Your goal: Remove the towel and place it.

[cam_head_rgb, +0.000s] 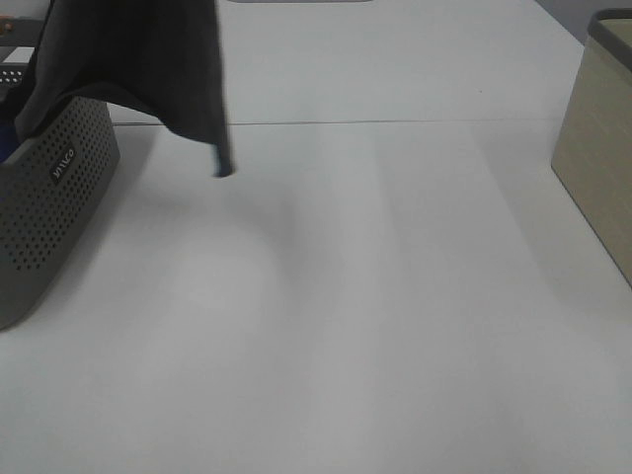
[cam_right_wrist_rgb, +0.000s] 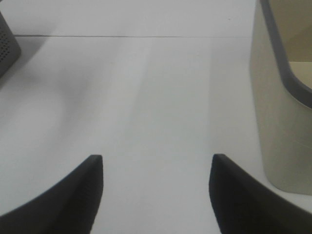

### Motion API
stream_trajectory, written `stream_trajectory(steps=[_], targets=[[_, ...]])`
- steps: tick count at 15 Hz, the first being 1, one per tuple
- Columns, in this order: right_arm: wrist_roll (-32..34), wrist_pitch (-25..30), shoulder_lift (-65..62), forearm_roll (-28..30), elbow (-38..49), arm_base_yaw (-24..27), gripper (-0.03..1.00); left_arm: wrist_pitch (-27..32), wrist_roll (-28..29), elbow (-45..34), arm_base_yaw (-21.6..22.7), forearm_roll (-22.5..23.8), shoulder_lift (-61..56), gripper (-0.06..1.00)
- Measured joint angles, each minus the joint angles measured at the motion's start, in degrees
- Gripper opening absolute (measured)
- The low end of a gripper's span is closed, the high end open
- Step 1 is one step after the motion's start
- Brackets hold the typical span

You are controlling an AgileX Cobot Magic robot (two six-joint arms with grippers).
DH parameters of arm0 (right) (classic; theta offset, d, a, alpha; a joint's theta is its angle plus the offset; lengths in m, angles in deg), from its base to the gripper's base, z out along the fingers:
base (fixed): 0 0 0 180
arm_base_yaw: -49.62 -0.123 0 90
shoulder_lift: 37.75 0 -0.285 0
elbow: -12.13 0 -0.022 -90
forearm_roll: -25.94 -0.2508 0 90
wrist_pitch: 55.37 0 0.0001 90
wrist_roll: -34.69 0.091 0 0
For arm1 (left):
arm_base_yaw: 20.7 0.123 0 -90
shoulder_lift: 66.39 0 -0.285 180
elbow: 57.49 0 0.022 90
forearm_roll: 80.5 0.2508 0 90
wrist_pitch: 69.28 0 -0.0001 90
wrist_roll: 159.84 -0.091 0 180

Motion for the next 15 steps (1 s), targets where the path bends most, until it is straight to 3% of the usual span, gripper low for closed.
stream_trajectory(steps=[2,6,8,11,13,15], targets=[[-6.30,-4.93,5.84,-6.65,0.00,0.00,0.62,-0.23,1.72,0.00,-2.75,0.00,0.06,0.00],[-32.31,-14.90,21.20,-27.56,0.00,0.00,0.62,-0.40,7.10,0.00,-6.42,0.06,1.72,0.00],[-51.62,-14.32,30.94,-46.18,0.00,0.00,0.62,-1.66,8.77,0.00,-7.10,-1.55,2.58,0.00],[-79.13,-7.56,40.05,-68.70,0.00,-0.97,0.62,-5.50,8.94,0.00,-7.28,-6.70,3.61,0.00],[-85.83,-7.91,43.43,-75.52,0.00,-4.76,0.62,-8.48,8.88,0.00,-7.28,-8.82,4.47,0.00],[-88.98,-12.78,47.27,-79.35,-0.40,-12.09,0.64,-11.46,8.88,0.00,-7.28,-9.51,5.44,0.00]])
